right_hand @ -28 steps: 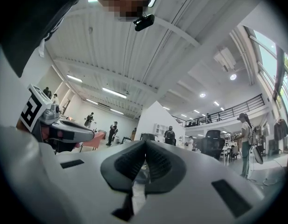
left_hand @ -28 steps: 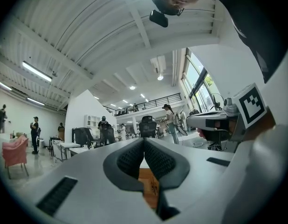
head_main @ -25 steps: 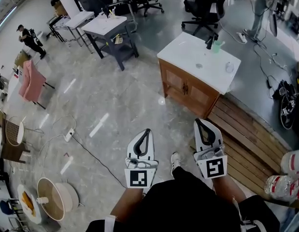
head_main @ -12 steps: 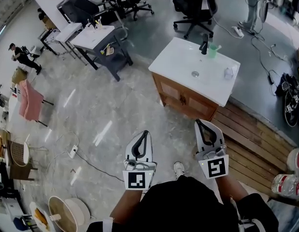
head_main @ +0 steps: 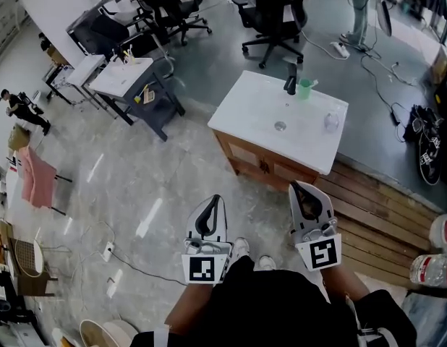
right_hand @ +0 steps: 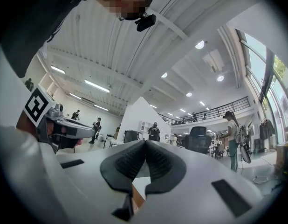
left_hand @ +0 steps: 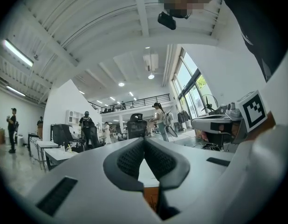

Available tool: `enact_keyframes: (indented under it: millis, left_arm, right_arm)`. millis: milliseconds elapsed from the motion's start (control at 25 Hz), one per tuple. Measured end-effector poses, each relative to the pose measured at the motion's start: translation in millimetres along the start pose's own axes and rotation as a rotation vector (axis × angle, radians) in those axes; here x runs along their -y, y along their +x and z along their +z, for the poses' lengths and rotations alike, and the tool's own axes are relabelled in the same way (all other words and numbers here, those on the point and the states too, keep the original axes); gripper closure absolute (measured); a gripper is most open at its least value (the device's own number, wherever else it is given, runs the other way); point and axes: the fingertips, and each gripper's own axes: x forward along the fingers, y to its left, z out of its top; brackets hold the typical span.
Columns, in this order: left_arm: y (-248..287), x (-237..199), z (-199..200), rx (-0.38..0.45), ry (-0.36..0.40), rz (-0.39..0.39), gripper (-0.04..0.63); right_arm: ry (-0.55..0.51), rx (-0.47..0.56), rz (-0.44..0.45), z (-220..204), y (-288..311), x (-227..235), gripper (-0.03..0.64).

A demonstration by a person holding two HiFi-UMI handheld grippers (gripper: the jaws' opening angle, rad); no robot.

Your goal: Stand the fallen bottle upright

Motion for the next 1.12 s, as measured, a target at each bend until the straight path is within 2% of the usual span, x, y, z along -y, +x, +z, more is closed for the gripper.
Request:
enact_keyframes:
  millis: [120, 280, 440, 800, 960, 1120]
  left_arm:
    - [33, -4, -13, -0.006, 0.005, -0.047, 0.577]
    - [87, -13, -13, 0.015, -0.039, -0.093, 0.577]
    - [140, -35, -26, 0.007, -0.010, -0.159, 0.577]
    - [257, -84, -26, 0.057, -0.020, -0.318, 0.577]
    - [301, -94, -21, 0.081, -0.097, -0.355, 0.577]
    - [331, -91, -26, 0.092, -0.110, -0.427, 0.577]
  right_arm:
    - [-0.010, 0.001, -0.025, -10, 22, 16, 0.600]
    - [0.001, 0.006, -0.089, -14, 60, 47, 0.600]
    - [-0.026, -0.006, -0.124, -32, 105, 64, 0.600]
    - [-0.066, -0.034, -0.240, -54, 208, 100, 0.600]
    - [-0.096, -0.036, -0.286, -60, 240, 115, 0.600]
    - [-0.109, -0.047, -0.347, -70, 250, 131, 0.600]
